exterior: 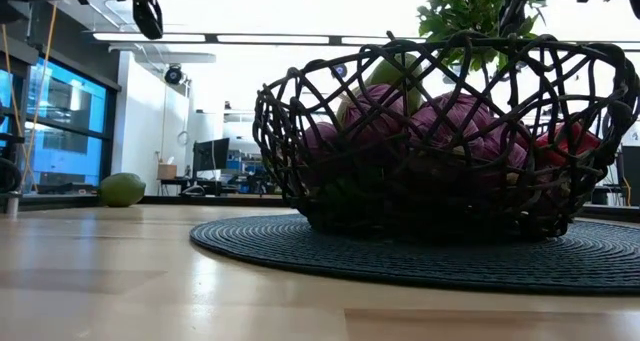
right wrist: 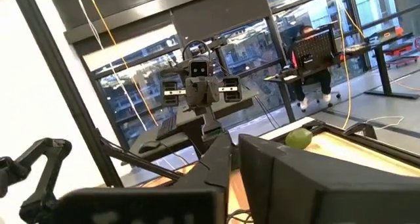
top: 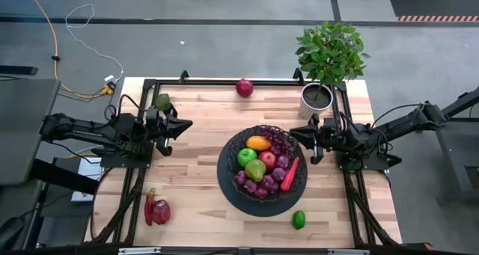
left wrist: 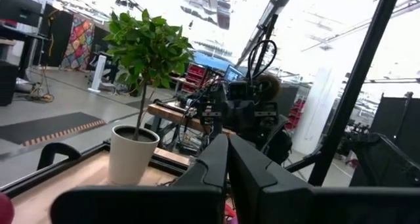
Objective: Build produce basket
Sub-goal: Put the green lime into the basket
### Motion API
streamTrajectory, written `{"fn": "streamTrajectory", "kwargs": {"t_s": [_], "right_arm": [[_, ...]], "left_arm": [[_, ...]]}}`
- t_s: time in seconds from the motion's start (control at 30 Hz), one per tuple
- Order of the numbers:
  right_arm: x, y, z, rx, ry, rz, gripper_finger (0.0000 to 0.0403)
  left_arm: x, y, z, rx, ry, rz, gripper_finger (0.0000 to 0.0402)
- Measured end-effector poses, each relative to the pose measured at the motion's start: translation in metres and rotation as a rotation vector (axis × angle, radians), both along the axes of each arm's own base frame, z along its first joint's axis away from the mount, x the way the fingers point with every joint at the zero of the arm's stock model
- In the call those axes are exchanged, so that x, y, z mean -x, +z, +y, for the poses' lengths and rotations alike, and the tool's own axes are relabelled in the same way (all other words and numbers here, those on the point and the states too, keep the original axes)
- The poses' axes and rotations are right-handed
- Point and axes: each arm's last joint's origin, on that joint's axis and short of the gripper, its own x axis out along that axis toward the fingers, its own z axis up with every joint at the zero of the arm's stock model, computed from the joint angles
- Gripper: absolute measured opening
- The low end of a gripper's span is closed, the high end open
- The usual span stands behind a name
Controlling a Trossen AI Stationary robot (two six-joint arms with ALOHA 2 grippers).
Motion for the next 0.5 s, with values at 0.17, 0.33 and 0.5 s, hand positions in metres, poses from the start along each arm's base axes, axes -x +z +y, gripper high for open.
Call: {"fn": "streamTrajectory", "kwargs": {"t_s": [0.17, 0.33, 0.5], "right_arm": [[-0.001, 0.002, -0.002, -0.042, -0.074, 0.038, 0.0085], [-0.004, 0.006, -0.003, -0.011, -0.129, 0.210, 0.0191], [-0.005, 0.010, -0.007, -0.069, -0.144, 0.262, 0.0286]], "left_arm": [[0.000, 0.000, 0.000, -0.004, -0.016, 0.003, 0.0000], [-0.001, -0.003, 0.000, 0.018, -0.019, 0.027, 0.0000], [-0.001, -0.004, 0.000, 0.023, -0.019, 0.036, 0.0000]]}}
